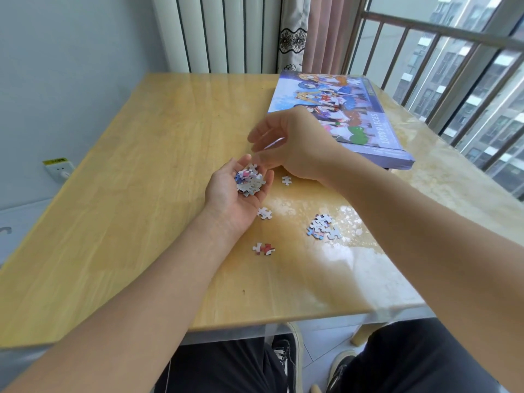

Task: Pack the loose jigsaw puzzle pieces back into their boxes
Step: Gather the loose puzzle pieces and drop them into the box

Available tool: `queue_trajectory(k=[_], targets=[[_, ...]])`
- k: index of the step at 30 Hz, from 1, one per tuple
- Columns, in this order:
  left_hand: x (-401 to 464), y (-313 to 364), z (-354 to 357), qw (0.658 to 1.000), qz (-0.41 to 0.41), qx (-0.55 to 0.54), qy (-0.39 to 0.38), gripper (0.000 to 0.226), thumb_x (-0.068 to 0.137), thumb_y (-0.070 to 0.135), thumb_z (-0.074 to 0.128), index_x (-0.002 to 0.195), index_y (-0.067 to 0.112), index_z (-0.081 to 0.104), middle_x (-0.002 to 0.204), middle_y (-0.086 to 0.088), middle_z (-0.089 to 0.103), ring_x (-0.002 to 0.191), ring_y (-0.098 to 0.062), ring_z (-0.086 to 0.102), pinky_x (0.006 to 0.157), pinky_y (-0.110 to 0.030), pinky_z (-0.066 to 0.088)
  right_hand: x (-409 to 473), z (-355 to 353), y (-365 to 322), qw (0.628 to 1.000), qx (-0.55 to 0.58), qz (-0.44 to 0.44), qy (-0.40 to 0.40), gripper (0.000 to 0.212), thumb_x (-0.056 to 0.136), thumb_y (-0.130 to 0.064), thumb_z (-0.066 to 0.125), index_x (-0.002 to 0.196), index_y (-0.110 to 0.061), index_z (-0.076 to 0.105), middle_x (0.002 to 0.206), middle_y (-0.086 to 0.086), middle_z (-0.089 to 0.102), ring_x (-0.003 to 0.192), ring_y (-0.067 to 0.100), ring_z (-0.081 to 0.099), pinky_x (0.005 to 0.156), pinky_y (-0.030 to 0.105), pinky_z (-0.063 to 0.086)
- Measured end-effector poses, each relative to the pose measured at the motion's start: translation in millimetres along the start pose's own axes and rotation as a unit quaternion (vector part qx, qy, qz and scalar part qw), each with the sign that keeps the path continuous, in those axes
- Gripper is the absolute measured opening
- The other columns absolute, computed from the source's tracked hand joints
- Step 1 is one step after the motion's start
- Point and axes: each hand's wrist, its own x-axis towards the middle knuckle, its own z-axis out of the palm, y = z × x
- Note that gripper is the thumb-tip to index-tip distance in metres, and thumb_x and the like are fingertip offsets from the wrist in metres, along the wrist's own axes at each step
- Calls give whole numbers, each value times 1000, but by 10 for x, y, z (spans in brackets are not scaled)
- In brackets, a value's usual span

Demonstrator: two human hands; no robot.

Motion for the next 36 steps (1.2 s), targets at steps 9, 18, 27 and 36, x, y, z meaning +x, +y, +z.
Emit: queue_trajectory(k=[9, 18, 27, 36], targets=[[18, 100, 19, 999, 30, -33, 26, 14, 100, 7, 49, 93, 5, 61, 83, -11, 62, 72, -22, 64, 59, -29, 59, -281, 126, 191, 967, -185, 80, -156, 34, 67, -40, 91, 90, -21, 76, 79, -8, 71, 65, 7, 65, 58, 19, 49], [30, 90, -4, 998, 40, -30, 29, 16, 101, 12, 46, 97, 6, 61, 89, -12, 62, 74, -23, 64, 59, -30, 58, -227, 148, 123, 972, -143, 81, -166, 11, 77, -18, 85, 81, -15, 75, 76, 5, 73, 61, 10, 62, 63, 30, 55], [-10, 46, 29, 999, 18, -16, 25, 23, 103, 15, 41, 97, 6, 61, 86, -12, 63, 74, -23, 64, 63, -31, 58, -27, -69, 24, 993, 18, 112, -13, 6, 80, -2, 76, 86, -2, 77, 77, 17, 76, 71, 27, 75, 70, 33, 63], [9, 66, 44, 999, 22, -37, 22, 20, 101, 9, 41, 91, 5, 59, 83, -12, 59, 72, -23, 61, 67, -32, 57, -125, 137, 340, 920, -373, 70, -93, 31, 99, -20, 58, 71, -15, 46, 71, -1, 39, 79, 27, 46, 59, 32, 32]])
